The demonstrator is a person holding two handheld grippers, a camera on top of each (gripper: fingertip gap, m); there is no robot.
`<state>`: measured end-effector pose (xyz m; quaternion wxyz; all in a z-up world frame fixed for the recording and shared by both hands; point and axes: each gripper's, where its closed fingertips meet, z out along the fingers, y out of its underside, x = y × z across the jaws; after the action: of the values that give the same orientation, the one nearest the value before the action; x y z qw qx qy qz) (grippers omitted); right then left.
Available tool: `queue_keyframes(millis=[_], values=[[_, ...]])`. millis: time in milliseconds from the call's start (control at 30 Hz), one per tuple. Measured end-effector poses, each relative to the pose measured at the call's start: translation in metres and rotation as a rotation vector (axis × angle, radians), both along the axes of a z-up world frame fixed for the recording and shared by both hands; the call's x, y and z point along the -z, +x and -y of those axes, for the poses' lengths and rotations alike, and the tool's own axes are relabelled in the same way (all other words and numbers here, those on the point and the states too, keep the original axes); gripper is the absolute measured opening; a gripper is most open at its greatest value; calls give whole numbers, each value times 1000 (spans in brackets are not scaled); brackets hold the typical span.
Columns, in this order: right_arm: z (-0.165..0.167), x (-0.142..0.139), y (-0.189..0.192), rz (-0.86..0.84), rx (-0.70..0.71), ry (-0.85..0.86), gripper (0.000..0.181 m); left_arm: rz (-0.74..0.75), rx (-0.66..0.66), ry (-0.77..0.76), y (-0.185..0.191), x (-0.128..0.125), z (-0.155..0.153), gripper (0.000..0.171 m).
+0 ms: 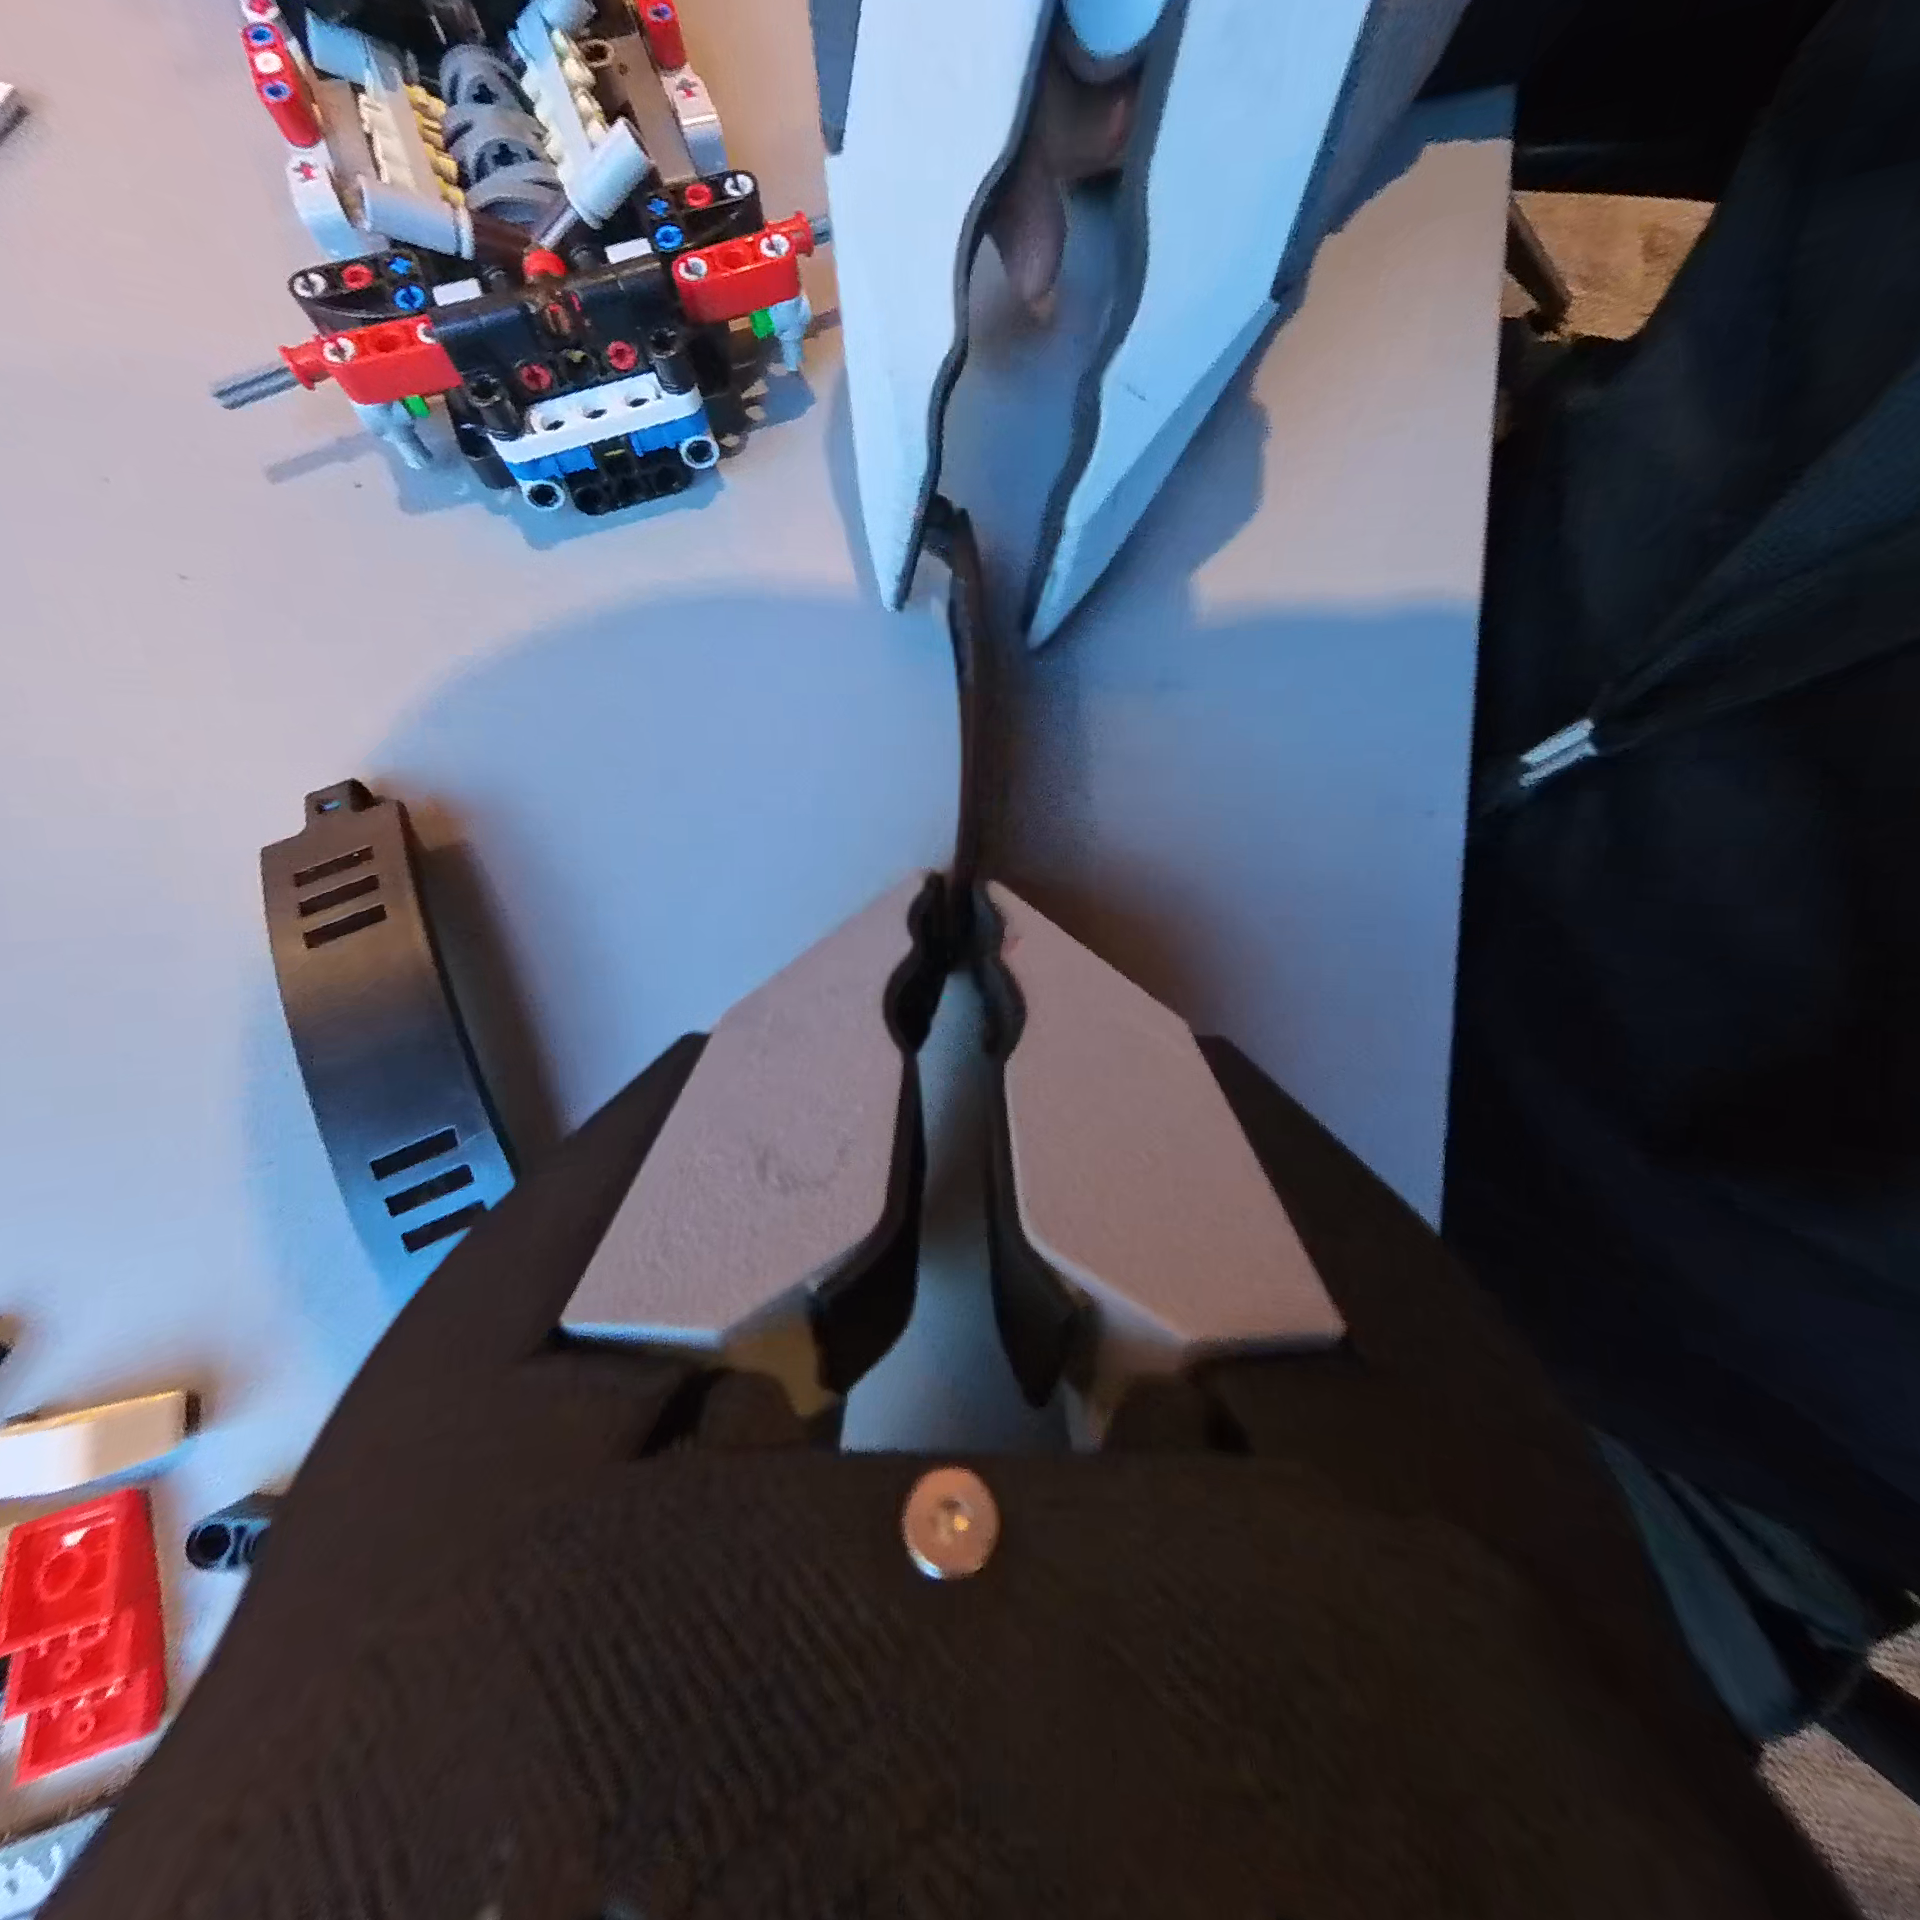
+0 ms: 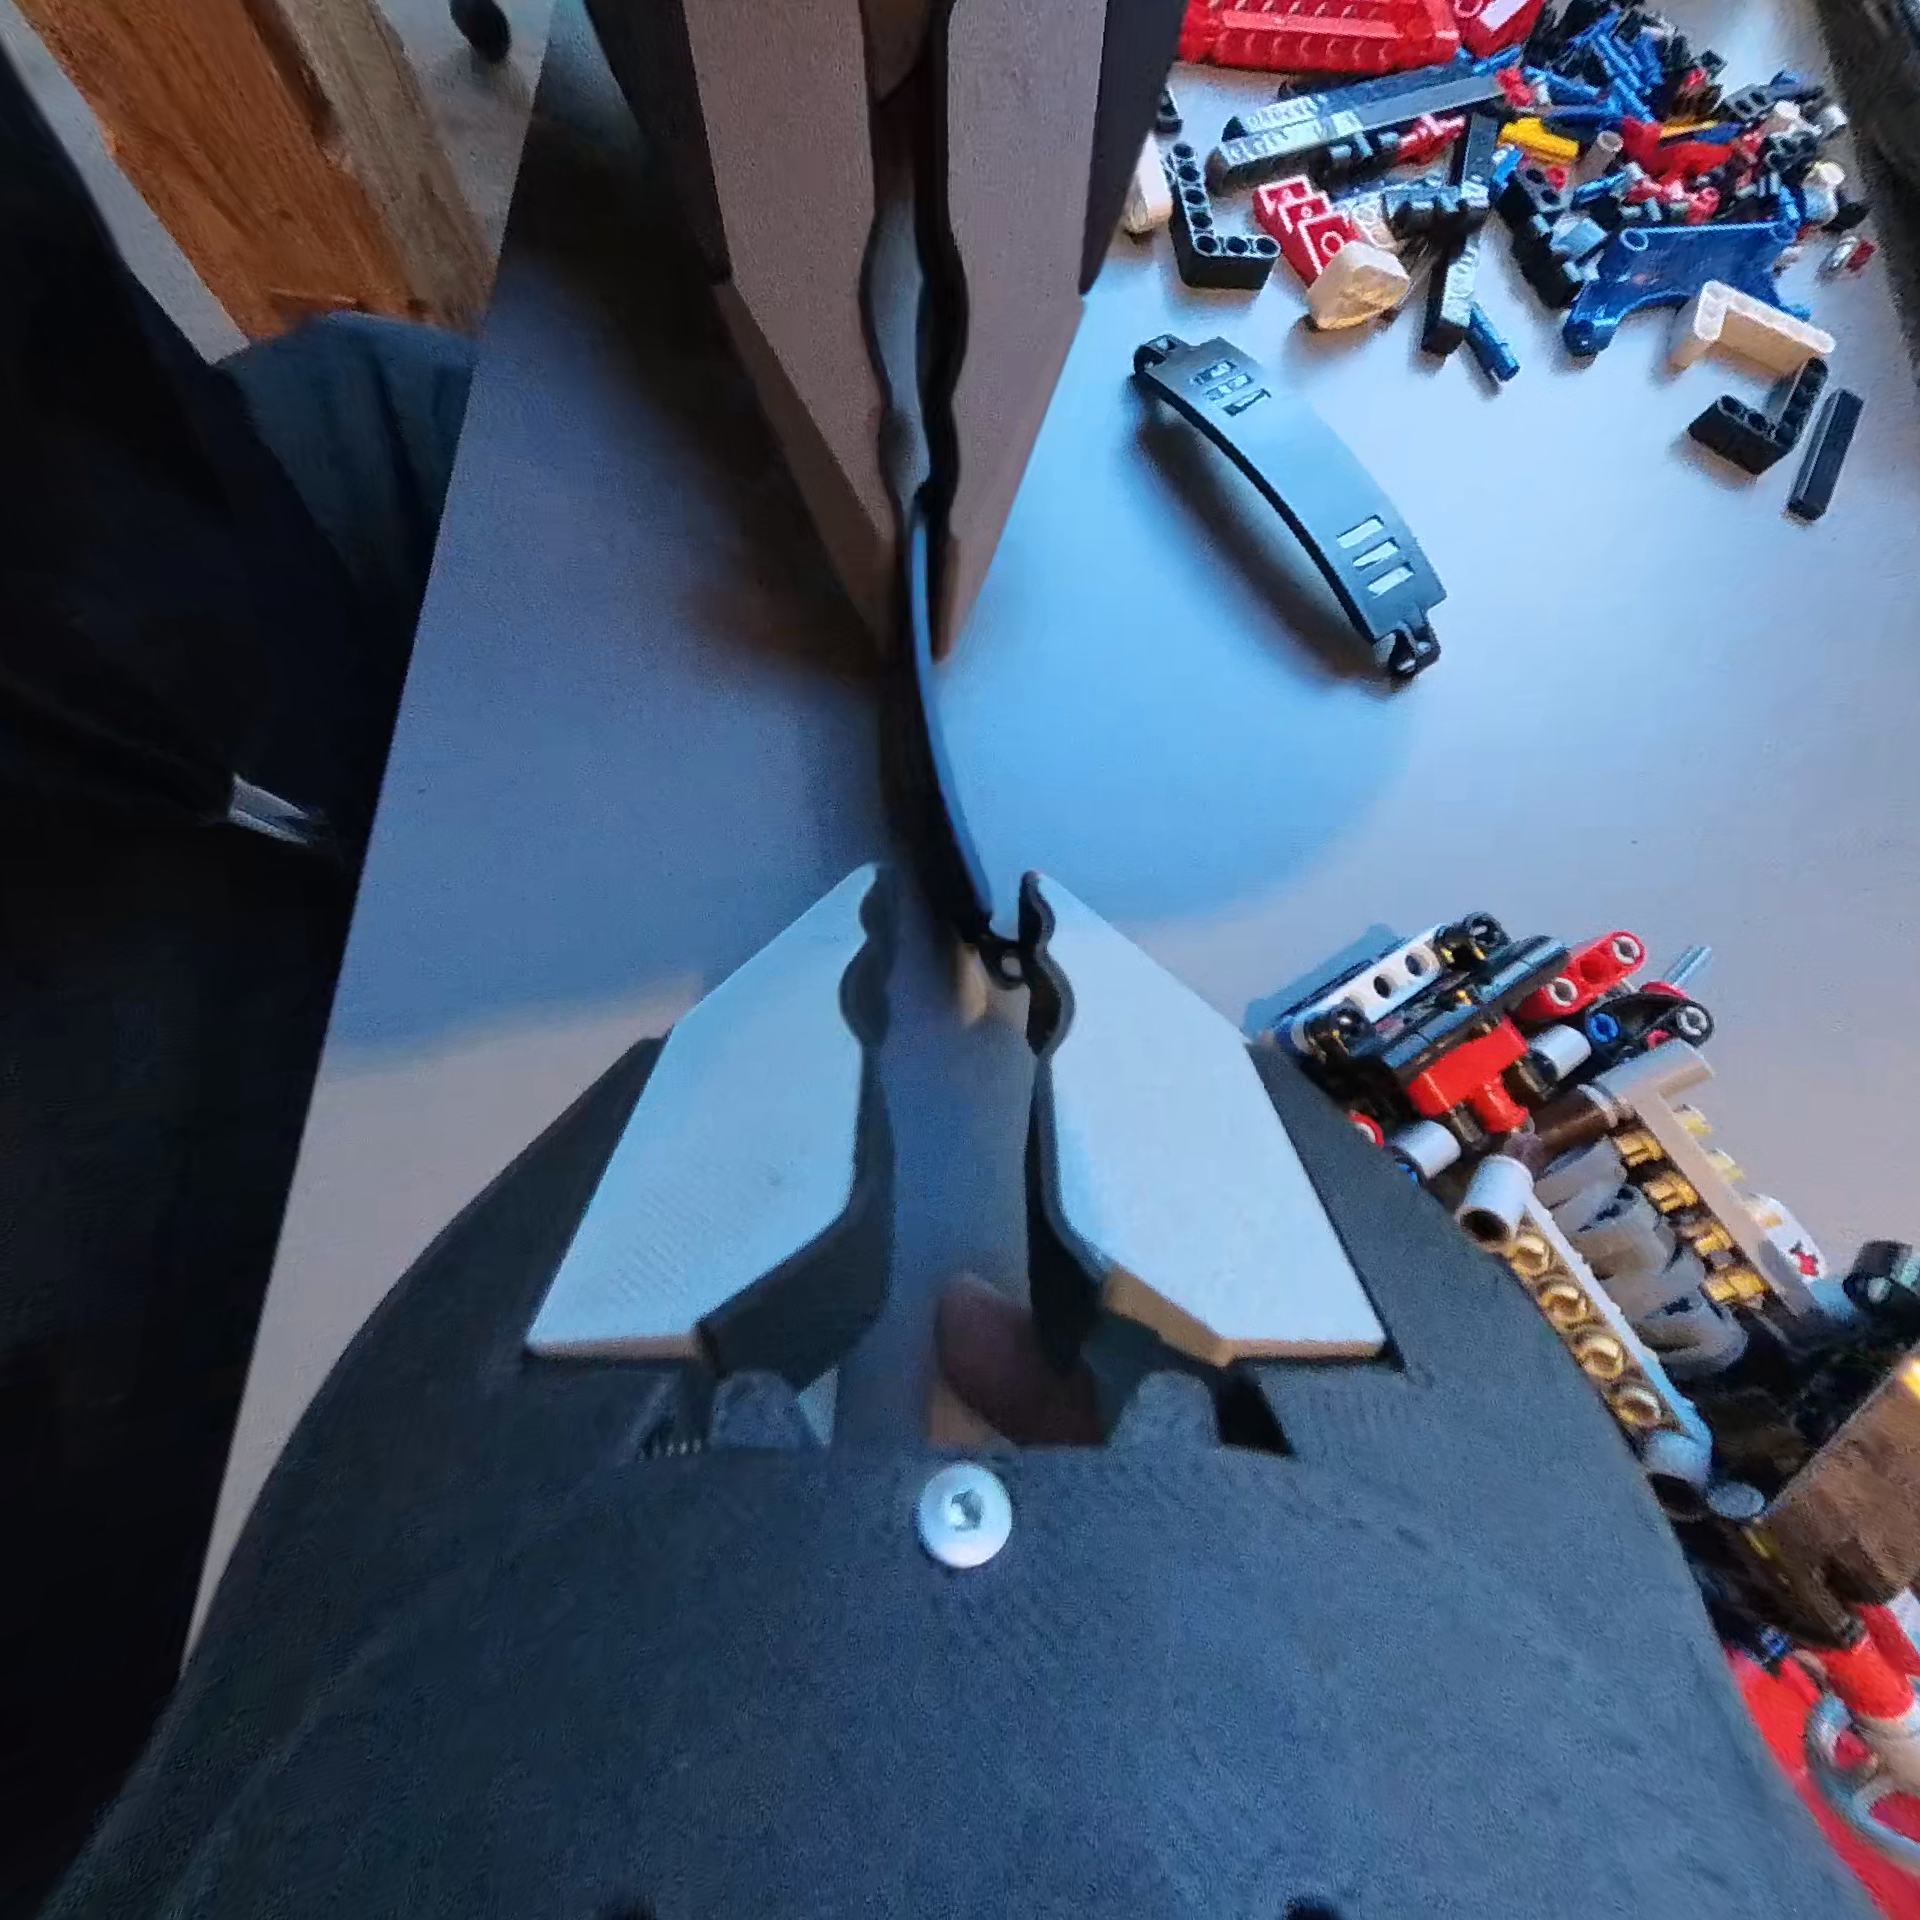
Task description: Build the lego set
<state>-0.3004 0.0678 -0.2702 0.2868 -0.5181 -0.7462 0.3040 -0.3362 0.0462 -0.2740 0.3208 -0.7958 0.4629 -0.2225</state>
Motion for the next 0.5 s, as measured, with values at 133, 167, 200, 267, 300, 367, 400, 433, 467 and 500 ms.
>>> queue_keyframes(millis=[133, 167, 200, 267, 300, 367, 400, 433, 467, 500], values=[[0, 0, 1, 6, -3, -33, 8, 19, 57, -33, 5, -1, 8, 0], [0, 0, 1, 8, -5, -41, 9, 38, 61, -58, 7, -2, 8, 10], [0, 0, 1, 10, -5, -44, 8, 68, 57, -84, 9, -6, 8, 19], [1, 0, 2, 8, -7, -44, 7, 128, 60, -129, 11, -16, 6, 28], [0, 0, 2, 9, -2, -45, 5, 145, 58, -144, 10, -21, 4, 33], [0, 0, 3, 12, 4, -55, 0, 186, 65, -143, 11, -42, -4, 45], [0, 0, 4, 13, 6, -59, 0, 211, 68, -106, 11, -57, -13, 38], [0, 0, 4, 13, 2, -66, 0, 219, 46, -51, 8, -72, -28, 27], [1, -1, 4, 11, -1, -72, 0, 194, -9, 2, 1, -82, -50, 15], [0, -1, 4, 10, 1, -76, 0, 142, -93, 33, -12, -87, -76, 12]])
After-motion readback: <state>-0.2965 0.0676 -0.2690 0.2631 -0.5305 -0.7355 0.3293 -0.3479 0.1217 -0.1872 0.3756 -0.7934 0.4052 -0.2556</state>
